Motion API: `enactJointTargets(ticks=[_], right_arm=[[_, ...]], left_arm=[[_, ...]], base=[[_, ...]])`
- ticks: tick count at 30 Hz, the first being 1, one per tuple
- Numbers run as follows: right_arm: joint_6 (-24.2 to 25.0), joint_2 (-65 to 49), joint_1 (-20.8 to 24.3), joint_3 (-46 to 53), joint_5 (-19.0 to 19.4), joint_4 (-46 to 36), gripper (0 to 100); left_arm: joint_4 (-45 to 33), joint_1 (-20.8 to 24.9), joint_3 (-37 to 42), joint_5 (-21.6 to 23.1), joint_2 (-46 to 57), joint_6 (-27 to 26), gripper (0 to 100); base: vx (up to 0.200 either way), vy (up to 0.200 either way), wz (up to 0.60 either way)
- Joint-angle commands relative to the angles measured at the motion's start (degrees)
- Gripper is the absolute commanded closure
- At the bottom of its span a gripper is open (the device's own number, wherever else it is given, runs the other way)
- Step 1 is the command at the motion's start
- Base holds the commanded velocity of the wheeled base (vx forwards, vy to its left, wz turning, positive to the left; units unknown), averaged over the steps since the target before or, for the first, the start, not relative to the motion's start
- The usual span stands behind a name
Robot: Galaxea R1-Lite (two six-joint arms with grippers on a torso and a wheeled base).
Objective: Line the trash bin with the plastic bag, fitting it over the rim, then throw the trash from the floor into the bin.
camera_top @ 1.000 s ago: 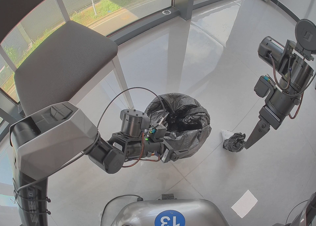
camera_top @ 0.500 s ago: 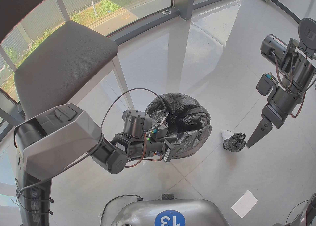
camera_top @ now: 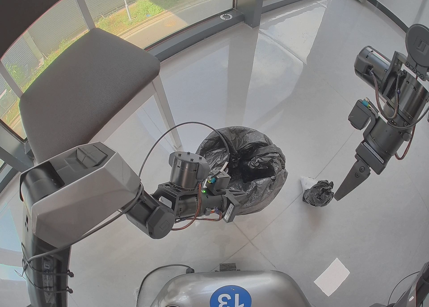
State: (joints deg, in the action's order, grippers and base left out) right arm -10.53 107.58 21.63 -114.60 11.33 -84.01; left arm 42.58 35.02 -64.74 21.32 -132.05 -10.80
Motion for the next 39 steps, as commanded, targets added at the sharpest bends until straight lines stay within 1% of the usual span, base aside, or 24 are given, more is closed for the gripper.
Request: enactJointTargets(ticks=[1,7,10,15,18,20,24,26,27,35,39], right_arm=[[-0.01,0.0,-0.01,0.01,0.01,-0.11,0],[-0.01,0.0,-0.01,0.01,0.1,-0.02,0],[-0.01,0.08,-0.01,0.01,0.1,0.07,0],[-0.01,0.0,-0.01,0.01,0.1,0.07,0],[-0.01,0.08,-0.01,0.01,0.1,0.07,0],[-0.1,0.0,-0.01,0.01,0.1,0.07,0],[-0.19,0.0,-0.01,0.01,0.1,0.07,0],[-0.19,0.0,-0.01,0.01,0.1,-0.02,0],[-0.19,0.0,-0.01,0.01,0.1,0.07,0],[-0.19,0.0,-0.09,0.01,0.1,-0.02,0],[-0.19,0.0,-0.09,0.01,0.1,-0.11,0]], left_arm=[[0.84,1.01,1.2,0.04,1.27,-0.01,100],[3.39,2.95,4.71,-0.23,3.55,1.4,100],[4.97,4.35,8.23,-0.49,4.87,2.36,100],[6.81,5.05,12.1,-0.67,5.4,2.54,100],[7.25,5.05,12.63,-0.75,5.22,3.15,100],[7.96,5.05,12.1,-1.81,5.05,4.82,100],[8.48,5.05,9.02,-2.42,5.13,7.46,100],[9.19,5.05,8.76,-2.51,5.31,8.08,100],[9.45,5.05,8.76,-2.51,5.31,8.16,0],[9.01,4.79,8.49,-3.04,3.9,7.81,0],[8.92,4.26,6.74,-3.04,1.44,7.64,0]], base=[[0.0,0.0,0.0],[0.0,0.0,0.0],[0.0,0.0,0.0],[0.0,0.0,0.0],[0.0,0.0,0.0],[0.0,0.0,0.0],[0.0,0.0,0.0],[0.0,0.0,0.0],[0.0,0.0,0.0],[0.0,0.0,0.0],[0.0,0.0,0.0]])
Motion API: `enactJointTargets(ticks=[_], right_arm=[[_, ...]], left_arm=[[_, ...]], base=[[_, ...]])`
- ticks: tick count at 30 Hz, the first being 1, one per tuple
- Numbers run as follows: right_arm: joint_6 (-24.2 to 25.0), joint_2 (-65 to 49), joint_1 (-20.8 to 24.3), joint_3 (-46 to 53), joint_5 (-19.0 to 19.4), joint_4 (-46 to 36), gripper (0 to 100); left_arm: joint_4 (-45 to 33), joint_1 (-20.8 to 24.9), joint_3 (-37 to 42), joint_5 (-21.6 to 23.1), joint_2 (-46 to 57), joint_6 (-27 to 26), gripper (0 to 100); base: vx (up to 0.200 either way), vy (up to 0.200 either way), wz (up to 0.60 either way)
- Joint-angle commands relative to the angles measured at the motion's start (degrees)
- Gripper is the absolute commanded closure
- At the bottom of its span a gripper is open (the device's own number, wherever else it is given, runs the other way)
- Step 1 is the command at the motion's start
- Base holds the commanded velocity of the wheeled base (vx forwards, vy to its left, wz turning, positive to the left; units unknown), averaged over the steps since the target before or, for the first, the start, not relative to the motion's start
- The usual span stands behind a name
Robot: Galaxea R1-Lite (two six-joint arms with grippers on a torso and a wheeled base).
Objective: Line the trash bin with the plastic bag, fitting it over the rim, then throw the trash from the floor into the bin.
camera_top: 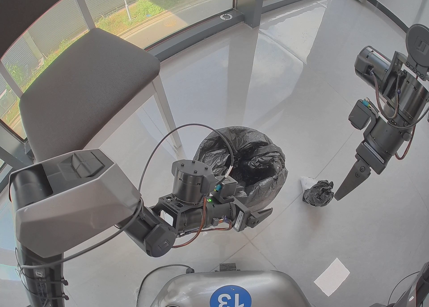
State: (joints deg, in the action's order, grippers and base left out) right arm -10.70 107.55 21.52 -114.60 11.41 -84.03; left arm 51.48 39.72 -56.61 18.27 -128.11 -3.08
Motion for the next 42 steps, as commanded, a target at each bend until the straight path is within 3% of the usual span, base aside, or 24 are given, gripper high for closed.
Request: enactJointTargets(ticks=[1,14,15,30,42], right_arm=[[-0.02,0.03,0.02,0.01,0.02,-0.08,0],[-0.11,-0.06,-0.07,0.01,0.02,-0.08,0],[-0.11,-0.06,-0.07,0.01,0.02,-0.08,0],[-0.28,0.03,-0.07,0.01,0.02,-0.08,0],[-0.28,-0.32,-0.16,0.01,0.02,-0.17,0]], left_arm=[[0.02,-0.52,-1.92,0.01,-2.93,-0.08,0],[0.73,-1.92,-5.09,-0.26,-6.27,-0.08,0],[0.73,-1.92,-5.09,-0.26,-6.27,-0.08,100],[0.64,-1.4,-4.82,-0.26,-5.66,-0.08,100],[2.31,2.91,-0.87,-0.34,-4.69,0.54,100]], base=[[0.0,0.0,0.0],[0.0,0.0,0.0],[0.0,0.0,0.0],[0.0,0.0,0.0],[0.0,0.0,0.0]])
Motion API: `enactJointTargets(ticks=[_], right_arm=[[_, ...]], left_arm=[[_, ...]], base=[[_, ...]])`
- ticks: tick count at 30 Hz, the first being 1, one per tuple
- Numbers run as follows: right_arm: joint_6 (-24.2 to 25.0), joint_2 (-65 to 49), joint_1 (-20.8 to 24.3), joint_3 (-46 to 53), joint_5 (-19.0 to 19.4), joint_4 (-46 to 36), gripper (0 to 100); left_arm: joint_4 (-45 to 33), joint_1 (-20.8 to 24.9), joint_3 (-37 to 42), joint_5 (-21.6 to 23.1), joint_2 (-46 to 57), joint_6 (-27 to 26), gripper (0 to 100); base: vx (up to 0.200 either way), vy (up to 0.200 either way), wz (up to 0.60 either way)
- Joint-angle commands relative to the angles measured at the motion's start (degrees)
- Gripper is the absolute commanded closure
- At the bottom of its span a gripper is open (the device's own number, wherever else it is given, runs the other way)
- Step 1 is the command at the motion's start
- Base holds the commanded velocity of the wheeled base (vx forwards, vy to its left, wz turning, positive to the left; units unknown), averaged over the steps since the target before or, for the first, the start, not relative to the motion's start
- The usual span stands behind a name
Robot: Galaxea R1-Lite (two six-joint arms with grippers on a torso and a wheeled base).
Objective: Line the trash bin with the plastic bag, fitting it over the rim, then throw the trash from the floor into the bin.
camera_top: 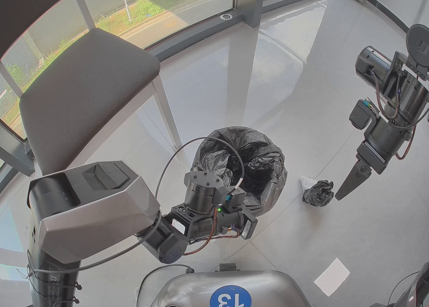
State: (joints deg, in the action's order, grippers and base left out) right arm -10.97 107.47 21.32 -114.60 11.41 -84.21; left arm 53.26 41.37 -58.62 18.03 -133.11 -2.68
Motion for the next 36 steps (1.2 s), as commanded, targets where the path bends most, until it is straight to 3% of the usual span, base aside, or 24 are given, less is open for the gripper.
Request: enactJointTargets(ticks=[1,19,23,24,30,36], right_arm=[[-0.01,-0.33,0.04,0.01,0.02,0.01,0],[-0.1,-0.33,-0.58,0.01,0.02,-1.57,0],[-1.07,-0.51,-1.28,0.01,-0.07,-3.33,0],[-1.42,-0.69,-1.28,0.01,-0.07,-4.21,0],[-2.39,-1.83,-1.72,0.01,-0.78,-5.44,0],[-5.64,-4.55,-2.69,0.01,-2.45,-5.52,0]], left_arm=[[0.53,1.25,1.14,-0.1,0.31,0.13,100],[0.53,-0.95,4.22,-3.62,6.46,1.36,100],[1.5,-2.0,4.75,-3.62,9.1,3.91,100],[1.67,-2.44,4.84,-3.62,9.8,4.26,0],[0.62,-3.23,6.07,-4.14,12.08,4.0,0],[-6.94,-3.58,5.19,-10.91,15.42,3.74,0]], base=[[0.0,0.0,0.0],[0.0,0.0,0.0],[0.0,0.0,0.0],[0.0,0.0,0.0],[0.0,0.0,0.0],[0.0,0.0,0.0]])
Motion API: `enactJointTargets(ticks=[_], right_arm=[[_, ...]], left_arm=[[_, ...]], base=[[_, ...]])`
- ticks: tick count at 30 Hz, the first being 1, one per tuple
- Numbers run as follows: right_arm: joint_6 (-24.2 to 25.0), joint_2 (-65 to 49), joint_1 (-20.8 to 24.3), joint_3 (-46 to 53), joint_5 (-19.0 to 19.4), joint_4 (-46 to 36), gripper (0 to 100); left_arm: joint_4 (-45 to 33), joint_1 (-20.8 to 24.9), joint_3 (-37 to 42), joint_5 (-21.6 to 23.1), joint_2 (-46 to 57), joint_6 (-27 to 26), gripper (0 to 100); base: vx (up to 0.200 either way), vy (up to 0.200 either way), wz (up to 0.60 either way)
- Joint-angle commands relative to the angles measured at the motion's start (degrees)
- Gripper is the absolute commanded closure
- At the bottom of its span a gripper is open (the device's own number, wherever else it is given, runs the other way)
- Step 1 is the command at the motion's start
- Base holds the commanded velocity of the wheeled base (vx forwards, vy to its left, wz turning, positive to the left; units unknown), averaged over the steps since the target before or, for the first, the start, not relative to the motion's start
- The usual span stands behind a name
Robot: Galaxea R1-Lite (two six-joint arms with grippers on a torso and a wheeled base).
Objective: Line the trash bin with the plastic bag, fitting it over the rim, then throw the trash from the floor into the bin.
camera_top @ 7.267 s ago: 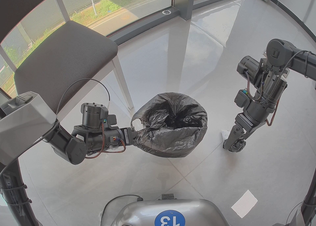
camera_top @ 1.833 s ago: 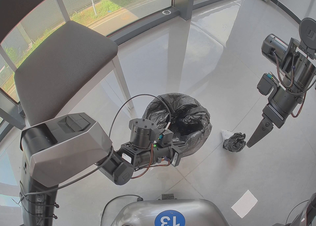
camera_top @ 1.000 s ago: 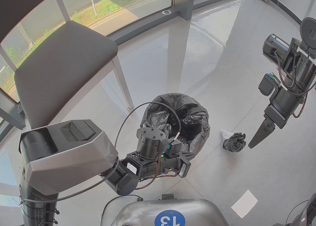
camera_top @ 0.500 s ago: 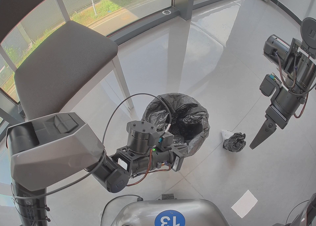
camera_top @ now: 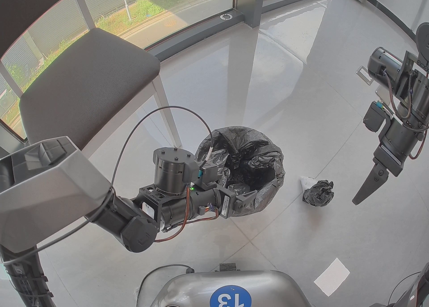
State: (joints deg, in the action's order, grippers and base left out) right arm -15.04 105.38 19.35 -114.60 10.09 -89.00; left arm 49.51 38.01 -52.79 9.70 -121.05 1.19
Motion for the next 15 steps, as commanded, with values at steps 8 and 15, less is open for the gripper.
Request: enactJointTargets(ticks=[8,15], right_arm=[[-2.45,-4.13,-3.44,0.01,-4.73,9.55,0],[0.1,-7.03,-5.55,28.03,-4.21,49.19,0]], left_arm=[[-12.68,-0.31,-3.38,-6.72,10.84,-0.05,0],[-15.32,-2.24,-2.85,-8.56,14.79,0.21,0]], base=[[0.0,0.0,0.0],[0.0,0.0,0.0]])
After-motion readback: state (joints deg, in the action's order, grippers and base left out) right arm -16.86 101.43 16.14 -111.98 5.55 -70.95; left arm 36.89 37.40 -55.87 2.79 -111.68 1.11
